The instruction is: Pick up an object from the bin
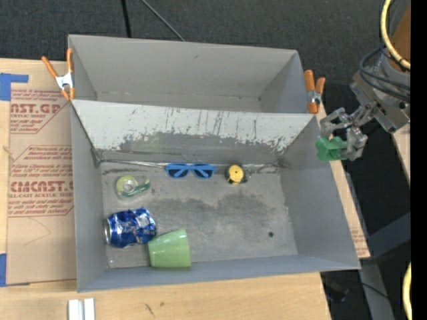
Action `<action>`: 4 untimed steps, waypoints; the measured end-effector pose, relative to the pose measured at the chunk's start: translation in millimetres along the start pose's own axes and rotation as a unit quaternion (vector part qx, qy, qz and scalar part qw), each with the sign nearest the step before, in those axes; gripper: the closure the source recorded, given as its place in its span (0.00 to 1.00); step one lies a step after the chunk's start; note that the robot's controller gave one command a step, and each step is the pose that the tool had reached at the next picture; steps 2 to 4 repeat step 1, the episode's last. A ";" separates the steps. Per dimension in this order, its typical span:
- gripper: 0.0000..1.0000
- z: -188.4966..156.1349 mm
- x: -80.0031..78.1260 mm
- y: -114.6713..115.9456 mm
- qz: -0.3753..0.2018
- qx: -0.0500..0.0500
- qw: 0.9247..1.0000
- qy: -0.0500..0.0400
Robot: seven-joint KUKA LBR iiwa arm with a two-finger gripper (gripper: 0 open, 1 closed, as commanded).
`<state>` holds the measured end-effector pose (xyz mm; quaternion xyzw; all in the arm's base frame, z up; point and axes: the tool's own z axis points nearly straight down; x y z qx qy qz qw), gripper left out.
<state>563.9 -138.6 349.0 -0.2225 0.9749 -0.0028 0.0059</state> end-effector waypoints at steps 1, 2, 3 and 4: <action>1.00 1.7 8.2 31.6 -0.108 -0.004 0.994 0.003; 1.00 1.7 8.2 31.6 -0.108 -0.004 0.994 0.003; 1.00 1.7 8.2 31.6 -0.108 -0.004 0.994 0.003; 1.00 1.7 8.2 31.6 -0.108 -0.004 0.994 0.003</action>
Offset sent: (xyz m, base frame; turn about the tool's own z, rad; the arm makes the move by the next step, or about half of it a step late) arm -0.0218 0.0231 -0.0023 -0.2164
